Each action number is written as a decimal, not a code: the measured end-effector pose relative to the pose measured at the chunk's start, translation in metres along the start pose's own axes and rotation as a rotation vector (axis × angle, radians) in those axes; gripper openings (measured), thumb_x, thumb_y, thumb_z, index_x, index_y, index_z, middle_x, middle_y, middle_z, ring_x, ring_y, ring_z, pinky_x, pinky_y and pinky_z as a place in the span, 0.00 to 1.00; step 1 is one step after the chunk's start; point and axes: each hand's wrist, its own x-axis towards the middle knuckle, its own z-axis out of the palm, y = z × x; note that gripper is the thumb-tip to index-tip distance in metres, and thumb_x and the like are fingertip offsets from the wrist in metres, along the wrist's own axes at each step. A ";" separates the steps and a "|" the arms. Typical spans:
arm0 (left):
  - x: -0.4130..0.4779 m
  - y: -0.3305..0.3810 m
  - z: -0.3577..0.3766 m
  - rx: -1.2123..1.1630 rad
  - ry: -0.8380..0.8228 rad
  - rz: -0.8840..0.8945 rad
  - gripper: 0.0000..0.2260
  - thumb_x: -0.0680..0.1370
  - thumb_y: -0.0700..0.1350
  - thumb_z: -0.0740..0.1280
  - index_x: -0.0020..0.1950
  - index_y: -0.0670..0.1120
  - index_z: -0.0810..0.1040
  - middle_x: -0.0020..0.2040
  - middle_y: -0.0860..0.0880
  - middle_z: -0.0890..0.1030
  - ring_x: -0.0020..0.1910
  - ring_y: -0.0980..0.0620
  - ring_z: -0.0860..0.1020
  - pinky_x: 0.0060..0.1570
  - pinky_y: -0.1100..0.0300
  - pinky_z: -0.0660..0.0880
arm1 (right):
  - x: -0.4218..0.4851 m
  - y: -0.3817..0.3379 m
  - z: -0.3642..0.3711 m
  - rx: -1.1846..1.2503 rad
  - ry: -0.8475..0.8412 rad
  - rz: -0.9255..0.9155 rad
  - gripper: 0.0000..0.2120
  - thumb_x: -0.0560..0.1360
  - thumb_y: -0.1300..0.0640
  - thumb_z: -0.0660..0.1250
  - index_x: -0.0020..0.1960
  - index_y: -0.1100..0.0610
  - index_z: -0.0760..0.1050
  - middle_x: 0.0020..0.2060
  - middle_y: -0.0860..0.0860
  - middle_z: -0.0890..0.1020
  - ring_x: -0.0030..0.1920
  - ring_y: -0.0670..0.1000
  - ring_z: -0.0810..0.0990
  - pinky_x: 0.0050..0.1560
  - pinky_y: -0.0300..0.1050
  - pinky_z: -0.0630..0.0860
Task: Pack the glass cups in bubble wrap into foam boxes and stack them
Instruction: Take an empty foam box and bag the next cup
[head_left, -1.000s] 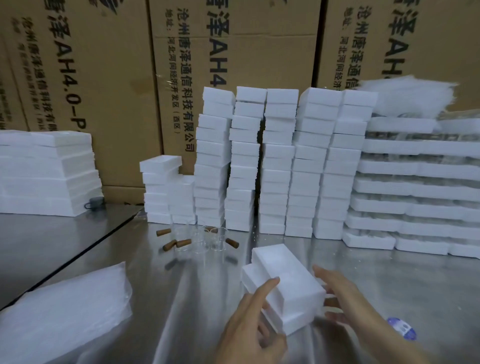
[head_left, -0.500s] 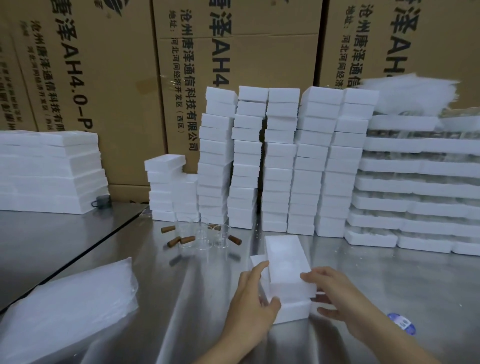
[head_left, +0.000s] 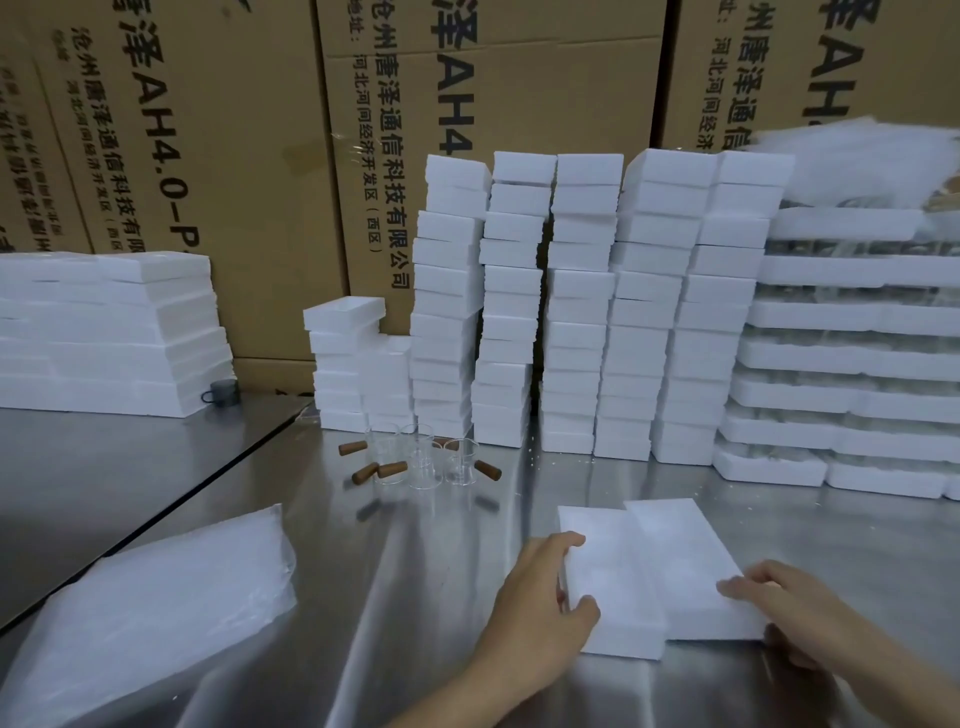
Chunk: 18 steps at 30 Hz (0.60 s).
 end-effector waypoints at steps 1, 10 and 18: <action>0.000 0.000 0.000 -0.009 -0.005 0.004 0.22 0.80 0.53 0.69 0.72 0.67 0.70 0.62 0.72 0.68 0.51 0.65 0.77 0.52 0.74 0.72 | 0.001 -0.001 0.000 -0.026 0.023 -0.026 0.16 0.76 0.43 0.74 0.50 0.55 0.80 0.39 0.51 0.82 0.36 0.51 0.81 0.40 0.45 0.71; 0.015 -0.018 -0.115 0.048 0.250 0.005 0.13 0.83 0.41 0.70 0.58 0.61 0.82 0.62 0.57 0.78 0.50 0.60 0.80 0.56 0.67 0.76 | 0.004 -0.091 0.058 -0.209 0.224 -0.514 0.13 0.77 0.45 0.71 0.59 0.47 0.81 0.59 0.48 0.82 0.62 0.53 0.78 0.60 0.52 0.76; -0.063 -0.113 -0.254 0.827 0.512 -0.420 0.19 0.85 0.48 0.63 0.76 0.50 0.76 0.73 0.45 0.78 0.69 0.41 0.77 0.66 0.44 0.74 | 0.071 -0.199 0.173 -0.373 -0.017 -0.529 0.20 0.82 0.45 0.63 0.68 0.55 0.76 0.62 0.53 0.81 0.60 0.57 0.79 0.55 0.50 0.76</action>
